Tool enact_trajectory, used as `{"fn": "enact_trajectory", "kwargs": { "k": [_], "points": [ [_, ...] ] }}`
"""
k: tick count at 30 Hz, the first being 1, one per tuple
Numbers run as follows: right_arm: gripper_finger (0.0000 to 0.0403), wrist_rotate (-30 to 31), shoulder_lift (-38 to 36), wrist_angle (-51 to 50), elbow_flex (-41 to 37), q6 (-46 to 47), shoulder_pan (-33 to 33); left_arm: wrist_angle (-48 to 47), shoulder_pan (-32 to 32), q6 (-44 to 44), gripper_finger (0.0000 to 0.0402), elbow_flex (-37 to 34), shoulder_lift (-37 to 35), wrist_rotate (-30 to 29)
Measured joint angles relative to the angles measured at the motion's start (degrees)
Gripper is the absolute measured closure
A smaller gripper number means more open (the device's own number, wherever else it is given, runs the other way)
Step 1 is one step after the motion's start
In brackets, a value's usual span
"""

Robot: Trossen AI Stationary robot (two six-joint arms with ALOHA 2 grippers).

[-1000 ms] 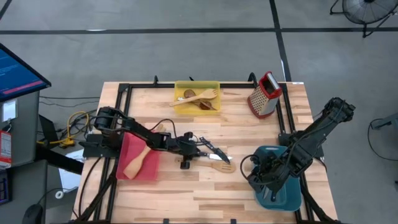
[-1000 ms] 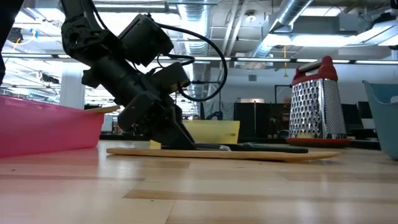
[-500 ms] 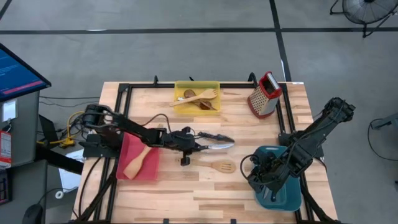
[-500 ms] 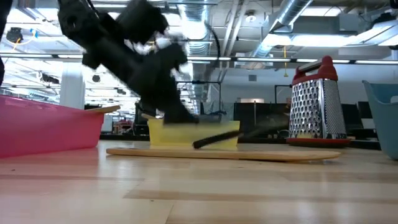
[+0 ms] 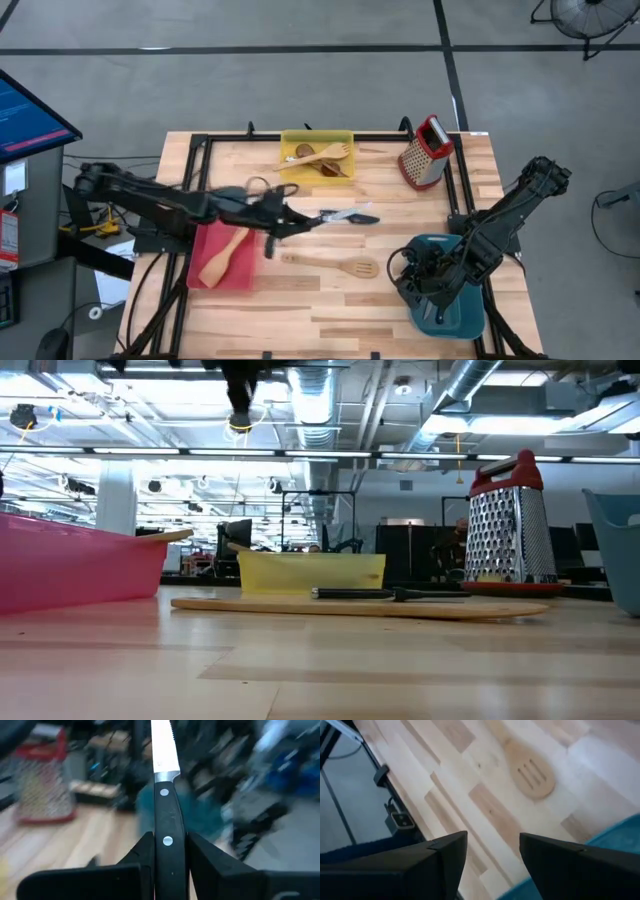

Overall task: Pick & Place Kitchen Items
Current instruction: Put the black knife into the blue bin

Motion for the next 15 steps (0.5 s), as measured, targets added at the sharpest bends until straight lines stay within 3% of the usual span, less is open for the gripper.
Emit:
{"fn": "enact_trajectory", "kwargs": {
  "k": [8,15],
  "points": [
    [0.0212,5.55,0.0,0.19,0.0,-0.59,0.0,6.28,-4.52,-3.96,0.034,0.0,-13.49,10.33],
    [0.0212,7.03,0.43,0.9,0.0,-2.11,-0.17,16.55,-10.75,-3.95,0.034,0.09,-18.69,18.52]
  ]
}}
